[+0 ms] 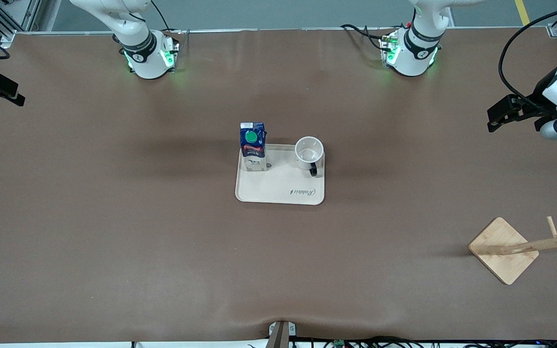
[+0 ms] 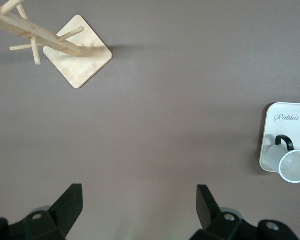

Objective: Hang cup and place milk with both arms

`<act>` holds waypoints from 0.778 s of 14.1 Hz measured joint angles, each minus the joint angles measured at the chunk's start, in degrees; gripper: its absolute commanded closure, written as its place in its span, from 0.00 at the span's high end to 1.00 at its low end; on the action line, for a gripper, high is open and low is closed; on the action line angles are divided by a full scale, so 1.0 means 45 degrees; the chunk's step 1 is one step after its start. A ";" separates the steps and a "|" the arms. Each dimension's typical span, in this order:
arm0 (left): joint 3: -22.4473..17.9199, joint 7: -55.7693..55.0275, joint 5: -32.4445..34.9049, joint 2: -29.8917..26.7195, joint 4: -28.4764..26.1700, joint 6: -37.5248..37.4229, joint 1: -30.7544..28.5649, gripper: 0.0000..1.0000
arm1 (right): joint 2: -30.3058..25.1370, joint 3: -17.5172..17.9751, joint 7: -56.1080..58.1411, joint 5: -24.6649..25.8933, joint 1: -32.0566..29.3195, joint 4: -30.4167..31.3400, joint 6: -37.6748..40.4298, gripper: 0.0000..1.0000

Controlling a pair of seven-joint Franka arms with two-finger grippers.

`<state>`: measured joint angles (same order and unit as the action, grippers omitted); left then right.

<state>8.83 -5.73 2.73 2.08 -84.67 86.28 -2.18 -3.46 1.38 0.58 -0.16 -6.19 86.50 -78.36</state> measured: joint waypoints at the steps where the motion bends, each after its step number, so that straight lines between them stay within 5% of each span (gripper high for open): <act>1: 0.0000 0.0000 0.0000 0.0000 0.0000 0.0000 0.0000 1.00 | 0.0000 0.0000 0.0000 0.0000 0.0000 0.0000 0.0000 1.00; 11: 0.0510 -0.0798 -0.0007 0.0467 -0.0052 -0.0005 0.0187 1.00 | 0.0002 0.0025 0.0000 0.0000 -0.0004 0.0000 0.0004 1.00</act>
<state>11.12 -9.32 2.70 4.18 -84.90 86.25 -1.34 -3.45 1.50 0.58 -0.16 -6.21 86.50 -78.34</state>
